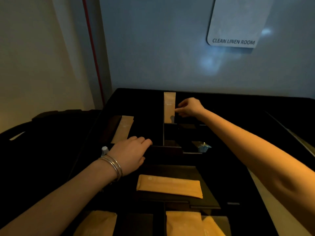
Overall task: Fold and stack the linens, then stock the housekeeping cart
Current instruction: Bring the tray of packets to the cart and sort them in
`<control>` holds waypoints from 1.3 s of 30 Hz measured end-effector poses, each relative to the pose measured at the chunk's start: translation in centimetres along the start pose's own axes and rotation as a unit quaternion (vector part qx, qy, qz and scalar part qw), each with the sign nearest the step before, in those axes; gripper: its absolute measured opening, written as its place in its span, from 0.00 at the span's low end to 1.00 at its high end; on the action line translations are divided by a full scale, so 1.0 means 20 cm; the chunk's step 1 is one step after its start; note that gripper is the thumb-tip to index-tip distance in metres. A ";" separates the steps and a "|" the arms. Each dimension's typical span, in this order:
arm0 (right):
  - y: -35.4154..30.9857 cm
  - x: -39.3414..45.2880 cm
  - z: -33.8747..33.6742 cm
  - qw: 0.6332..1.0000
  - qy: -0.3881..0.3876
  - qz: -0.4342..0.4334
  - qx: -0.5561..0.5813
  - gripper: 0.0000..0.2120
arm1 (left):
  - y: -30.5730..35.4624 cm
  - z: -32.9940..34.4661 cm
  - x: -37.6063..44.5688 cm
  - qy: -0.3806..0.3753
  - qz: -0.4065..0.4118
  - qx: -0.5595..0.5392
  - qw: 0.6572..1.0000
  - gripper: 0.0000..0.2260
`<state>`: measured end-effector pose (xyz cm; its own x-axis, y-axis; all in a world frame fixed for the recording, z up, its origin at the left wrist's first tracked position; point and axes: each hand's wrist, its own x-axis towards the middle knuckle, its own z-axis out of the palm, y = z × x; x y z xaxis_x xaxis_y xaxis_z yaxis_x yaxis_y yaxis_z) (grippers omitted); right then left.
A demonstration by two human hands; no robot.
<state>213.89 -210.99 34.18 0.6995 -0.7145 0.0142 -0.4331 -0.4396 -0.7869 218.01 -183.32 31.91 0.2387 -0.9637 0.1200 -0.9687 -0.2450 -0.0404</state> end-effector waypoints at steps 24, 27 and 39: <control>0.12 -1.03 0.11 0.876 -0.243 -0.173 -0.379 0.15 | 0.08 0.03 -0.18 -0.013 0.029 0.072 0.997 0.15; 0.12 -1.02 0.07 0.918 -0.215 -0.147 -0.298 0.13 | 0.07 0.02 -0.17 0.011 0.034 0.032 0.999 0.23; 0.13 -1.01 -0.05 0.947 -0.305 -0.004 0.099 0.20 | 0.09 -0.02 -0.17 0.072 0.014 0.015 0.997 0.10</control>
<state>198.11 -198.24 32.35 0.9268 -0.2368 -0.2914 -0.3538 -0.2907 -0.8890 215.39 -180.47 31.84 0.1966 -0.9457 0.2589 -0.9720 -0.2226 -0.0748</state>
